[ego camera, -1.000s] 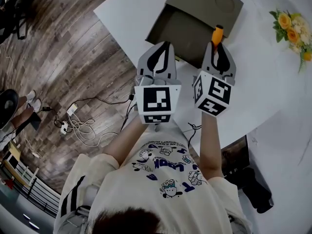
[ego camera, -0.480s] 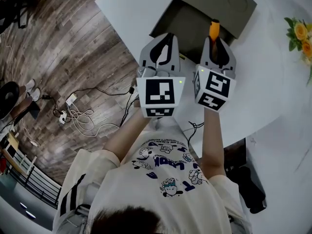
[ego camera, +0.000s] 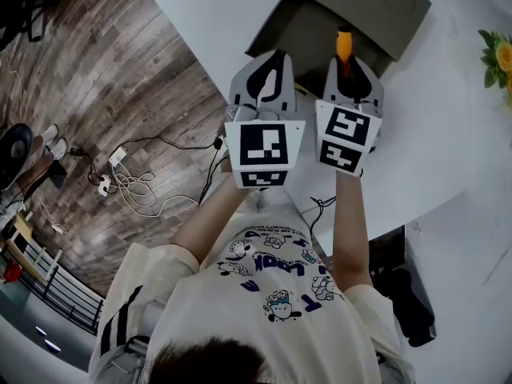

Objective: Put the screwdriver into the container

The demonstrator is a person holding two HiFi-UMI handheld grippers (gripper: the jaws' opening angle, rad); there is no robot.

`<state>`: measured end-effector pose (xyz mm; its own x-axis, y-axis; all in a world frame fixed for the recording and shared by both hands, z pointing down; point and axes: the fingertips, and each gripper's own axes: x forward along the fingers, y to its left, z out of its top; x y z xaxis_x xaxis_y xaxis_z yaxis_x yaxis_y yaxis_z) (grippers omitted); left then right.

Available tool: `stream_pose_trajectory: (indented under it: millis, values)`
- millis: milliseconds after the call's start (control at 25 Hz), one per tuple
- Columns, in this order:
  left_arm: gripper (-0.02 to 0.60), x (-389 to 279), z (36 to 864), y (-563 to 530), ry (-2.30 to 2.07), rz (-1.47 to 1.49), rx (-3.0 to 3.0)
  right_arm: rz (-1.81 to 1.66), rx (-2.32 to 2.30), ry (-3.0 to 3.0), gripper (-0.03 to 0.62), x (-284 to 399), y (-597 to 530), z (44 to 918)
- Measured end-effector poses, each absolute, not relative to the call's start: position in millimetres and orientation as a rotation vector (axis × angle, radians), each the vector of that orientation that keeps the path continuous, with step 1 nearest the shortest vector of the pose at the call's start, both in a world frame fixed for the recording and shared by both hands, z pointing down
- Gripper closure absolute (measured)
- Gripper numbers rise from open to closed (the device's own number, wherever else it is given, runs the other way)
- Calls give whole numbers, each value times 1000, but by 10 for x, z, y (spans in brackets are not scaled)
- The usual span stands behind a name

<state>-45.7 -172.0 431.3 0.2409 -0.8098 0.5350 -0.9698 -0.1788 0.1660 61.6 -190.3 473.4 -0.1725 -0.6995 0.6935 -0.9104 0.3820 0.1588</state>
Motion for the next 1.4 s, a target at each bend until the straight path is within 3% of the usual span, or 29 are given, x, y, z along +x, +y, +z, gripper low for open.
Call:
stream_pose_trajectory:
  millis: [760, 1080, 1400]
  values:
    - [558, -521, 4243, -1706, -1633, 446, 2057, 427, 1454, -1942, 483, 670, -1886, 4633]
    - [558, -512, 3919, -1696, -1636, 405, 2128, 398, 1603, -1969, 535, 706, -1792, 4134]
    - [558, -476, 3542, -1609, -1639, 357, 2199, 414, 1707, -2019, 548, 682, -1582, 3676]
